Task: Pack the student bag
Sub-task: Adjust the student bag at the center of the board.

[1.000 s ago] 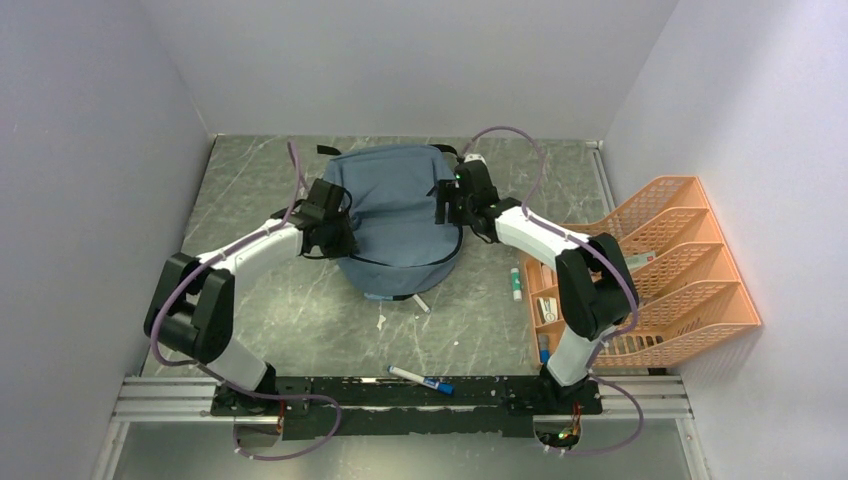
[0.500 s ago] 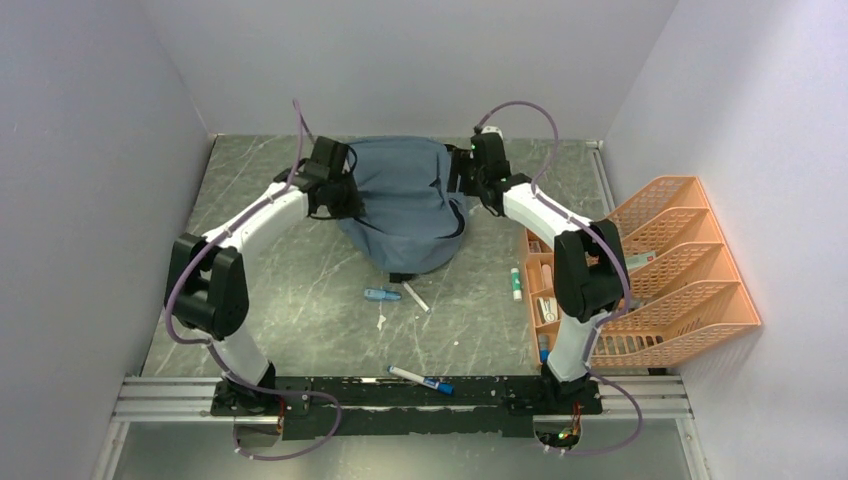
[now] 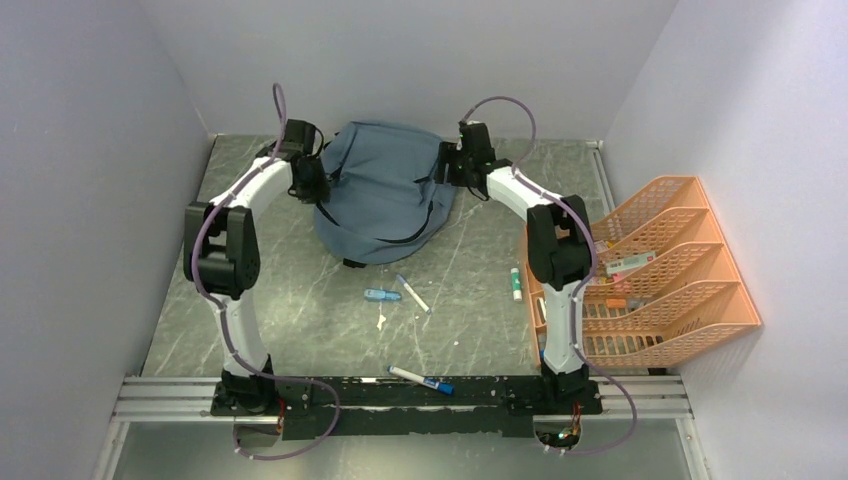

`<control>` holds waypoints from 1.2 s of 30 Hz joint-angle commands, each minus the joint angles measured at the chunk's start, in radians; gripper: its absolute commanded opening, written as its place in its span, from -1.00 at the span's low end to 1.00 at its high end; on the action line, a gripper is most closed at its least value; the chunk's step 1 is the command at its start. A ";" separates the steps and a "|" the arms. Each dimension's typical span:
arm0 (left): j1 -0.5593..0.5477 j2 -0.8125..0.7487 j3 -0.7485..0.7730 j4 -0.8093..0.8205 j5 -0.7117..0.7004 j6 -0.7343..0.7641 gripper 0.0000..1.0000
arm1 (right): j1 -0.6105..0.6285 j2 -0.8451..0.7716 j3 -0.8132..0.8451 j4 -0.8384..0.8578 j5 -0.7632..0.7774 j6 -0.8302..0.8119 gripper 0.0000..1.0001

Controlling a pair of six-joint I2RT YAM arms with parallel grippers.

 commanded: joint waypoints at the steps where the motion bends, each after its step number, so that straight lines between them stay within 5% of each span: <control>1: 0.033 0.024 0.008 -0.016 -0.010 0.041 -0.11 | -0.004 0.089 0.130 -0.044 -0.005 -0.034 0.47; 3: 0.034 -0.018 -0.041 0.009 -0.003 0.015 0.26 | -0.003 0.121 0.176 -0.061 0.018 -0.054 0.49; 5: 0.035 -0.064 -0.088 0.016 -0.009 -0.010 0.42 | -0.009 0.139 0.201 -0.056 0.040 -0.065 0.51; 16: 0.014 -0.351 -0.402 0.138 0.174 -0.173 0.48 | -0.053 0.312 0.452 -0.070 -0.090 -0.103 0.62; 25: -0.050 -0.369 -0.490 0.168 0.159 -0.205 0.45 | -0.083 0.389 0.520 0.001 -0.194 -0.115 0.31; 32: -0.061 -0.283 -0.477 0.193 0.200 -0.181 -0.03 | -0.094 0.341 0.423 0.047 -0.213 -0.103 -0.52; 36: -0.060 -0.226 -0.445 0.196 0.231 -0.174 -0.73 | -0.099 0.264 0.299 0.089 -0.171 -0.083 -1.00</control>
